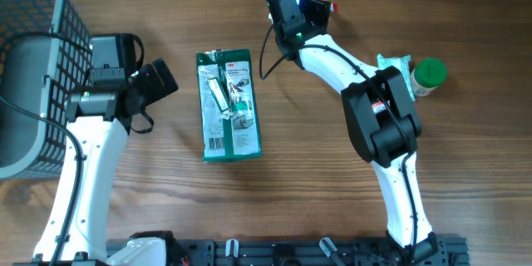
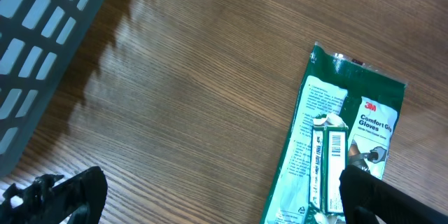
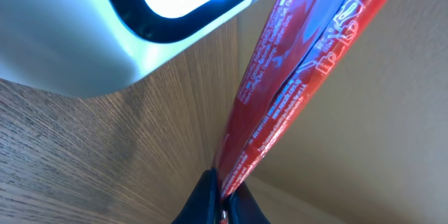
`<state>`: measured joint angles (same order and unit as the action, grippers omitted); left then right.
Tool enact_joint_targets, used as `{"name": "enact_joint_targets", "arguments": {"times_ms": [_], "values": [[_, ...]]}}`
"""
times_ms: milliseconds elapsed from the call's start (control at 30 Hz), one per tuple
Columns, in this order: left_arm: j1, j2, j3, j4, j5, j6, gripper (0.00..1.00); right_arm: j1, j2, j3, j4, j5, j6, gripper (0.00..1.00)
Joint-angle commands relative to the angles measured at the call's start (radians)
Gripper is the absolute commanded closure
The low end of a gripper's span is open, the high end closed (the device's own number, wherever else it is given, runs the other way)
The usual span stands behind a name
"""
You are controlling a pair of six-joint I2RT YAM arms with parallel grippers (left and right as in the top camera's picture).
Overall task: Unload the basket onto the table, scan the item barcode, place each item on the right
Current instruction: 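Hold the red stick packs in front of the white scanner, then carry the red stick packs right and drop them beside the jar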
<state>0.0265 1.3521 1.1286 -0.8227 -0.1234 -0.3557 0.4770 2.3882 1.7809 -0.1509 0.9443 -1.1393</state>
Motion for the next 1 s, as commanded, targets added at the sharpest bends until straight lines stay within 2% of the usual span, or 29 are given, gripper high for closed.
{"name": "enact_joint_targets", "arguments": {"times_ms": [0, 100, 167, 267, 400, 567, 700, 767, 833, 967], "values": [[0.005, 0.002, 0.005, 0.002, -0.009, 0.011, 0.0, 0.006, 0.013, -0.008, 0.004, 0.017, -0.023, 0.96], [0.005, 0.002, 0.005, 0.002, -0.009, 0.011, 0.0, 0.006, -0.008, -0.008, -0.019, -0.016, 0.074, 0.96], [0.005, 0.002, 0.005, 0.002, -0.009, 0.011, 0.0, 0.006, -0.053, -0.008, -0.096, -0.097, 0.123, 0.96], [0.005, 0.002, 0.005, 0.002, -0.009, 0.011, 0.0, 0.0, -0.186, -0.008, -0.197, -0.251, 0.245, 0.96], [0.005, 0.002, 0.005, 0.002, -0.009, 0.011, 0.0, -0.014, -0.348, -0.008, -0.281, -0.344, 0.407, 0.96], [0.005, 0.002, 0.005, 0.002, -0.009, 0.011, 0.0, -0.069, -0.579, -0.008, -0.619, -0.631, 0.673, 0.96], [0.005, 0.002, 0.005, 0.002, -0.009, 0.011, 0.0, -0.173, -0.633, -0.008, -0.963, -0.84, 0.836, 0.96], [0.005, 0.002, 0.005, 0.002, -0.009, 0.011, 0.0, -0.23, -0.621, -0.013, -1.073, -0.884, 0.92, 0.96], [0.005, 0.002, 0.005, 0.002, -0.009, 0.011, 0.0, -0.284, -0.609, -0.044, -1.114, -0.893, 0.978, 0.96], [0.005, 0.002, 0.005, 0.002, -0.009, 0.011, 0.0, -0.382, -0.602, -0.209, -1.02, -0.885, 1.015, 0.96]]}}
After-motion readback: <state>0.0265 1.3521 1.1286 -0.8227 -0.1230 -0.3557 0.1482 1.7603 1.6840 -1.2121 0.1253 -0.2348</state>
